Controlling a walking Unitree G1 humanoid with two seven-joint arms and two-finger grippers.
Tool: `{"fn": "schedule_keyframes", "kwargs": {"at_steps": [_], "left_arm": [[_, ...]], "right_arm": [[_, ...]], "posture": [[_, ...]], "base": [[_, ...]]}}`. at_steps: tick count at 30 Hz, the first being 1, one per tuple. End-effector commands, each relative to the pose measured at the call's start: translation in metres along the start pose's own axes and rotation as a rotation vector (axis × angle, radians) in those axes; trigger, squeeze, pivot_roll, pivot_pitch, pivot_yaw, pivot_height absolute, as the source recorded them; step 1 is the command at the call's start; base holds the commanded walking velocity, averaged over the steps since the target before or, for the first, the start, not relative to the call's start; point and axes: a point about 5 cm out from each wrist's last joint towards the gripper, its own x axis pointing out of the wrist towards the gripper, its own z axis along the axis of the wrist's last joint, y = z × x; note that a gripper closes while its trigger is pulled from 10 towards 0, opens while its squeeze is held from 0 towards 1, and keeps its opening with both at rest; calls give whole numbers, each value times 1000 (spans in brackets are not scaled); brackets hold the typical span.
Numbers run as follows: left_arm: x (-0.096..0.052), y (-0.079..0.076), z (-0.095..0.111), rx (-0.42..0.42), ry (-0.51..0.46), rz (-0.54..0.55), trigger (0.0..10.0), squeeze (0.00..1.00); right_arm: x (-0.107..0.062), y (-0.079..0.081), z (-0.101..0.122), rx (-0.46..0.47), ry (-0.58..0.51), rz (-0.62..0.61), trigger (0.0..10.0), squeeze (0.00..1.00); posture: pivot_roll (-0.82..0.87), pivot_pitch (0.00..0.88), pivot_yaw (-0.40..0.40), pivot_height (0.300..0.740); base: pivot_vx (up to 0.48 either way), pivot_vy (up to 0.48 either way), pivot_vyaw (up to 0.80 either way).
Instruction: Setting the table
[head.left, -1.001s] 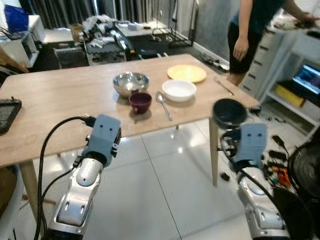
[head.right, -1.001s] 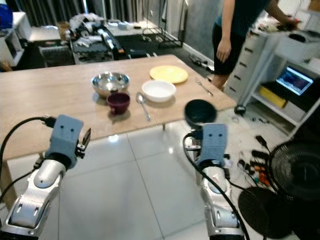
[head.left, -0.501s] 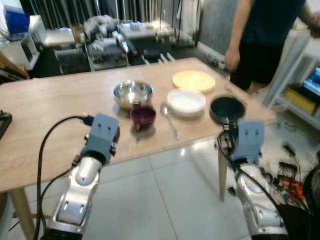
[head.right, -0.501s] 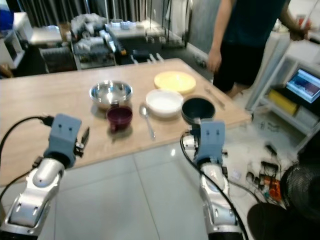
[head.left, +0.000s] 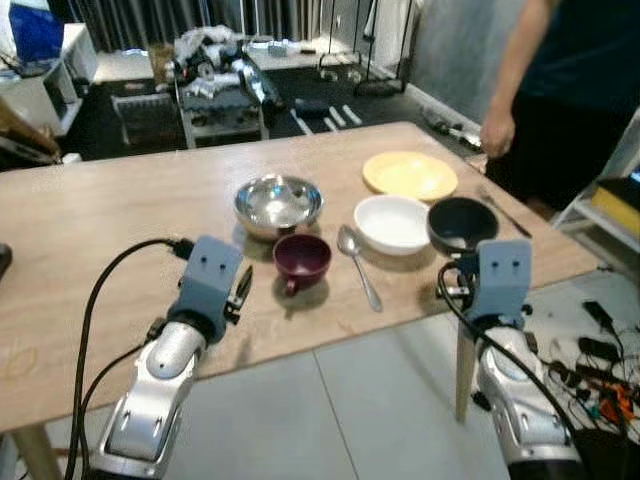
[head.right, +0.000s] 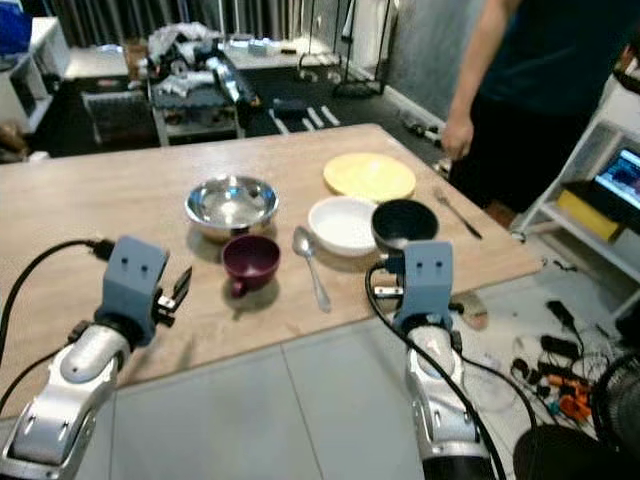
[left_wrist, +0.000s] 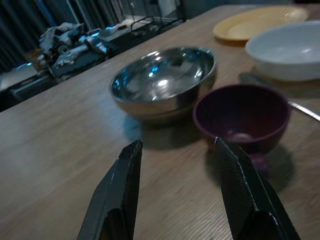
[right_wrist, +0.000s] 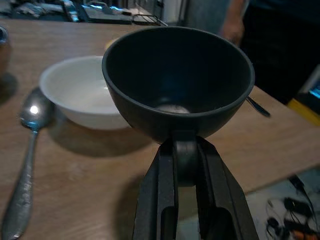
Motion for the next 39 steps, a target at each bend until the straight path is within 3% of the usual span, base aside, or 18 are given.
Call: {"fn": "schedule_keyframes", "kwargs": {"at_steps": [1,24,30,39], "left_arm": [[-3,-1,-4,-19,25,-5,10000,0],[-2,-2,-4,-9,31,-23,10000,0],[-3,-4,-4,-11,37,-28,10000,0],[-6,-6,-4,-22,49,-35,10000,0]], "right_arm": [[0,-5,-2,6,10,-11,10000,0],[5,-6,-2,15,12,-13,10000,0],[3,-3,-10,6,35,-4,10000,0],[10,9,-37,76,165,4,10000,0]], "posture": [[119,38,55,740],[128,31,47,740],[131,36,48,740],[150,62,43,740]], "base": [[0,0,0],[0,0,0],[0,0,0],[0,0,0]]}}
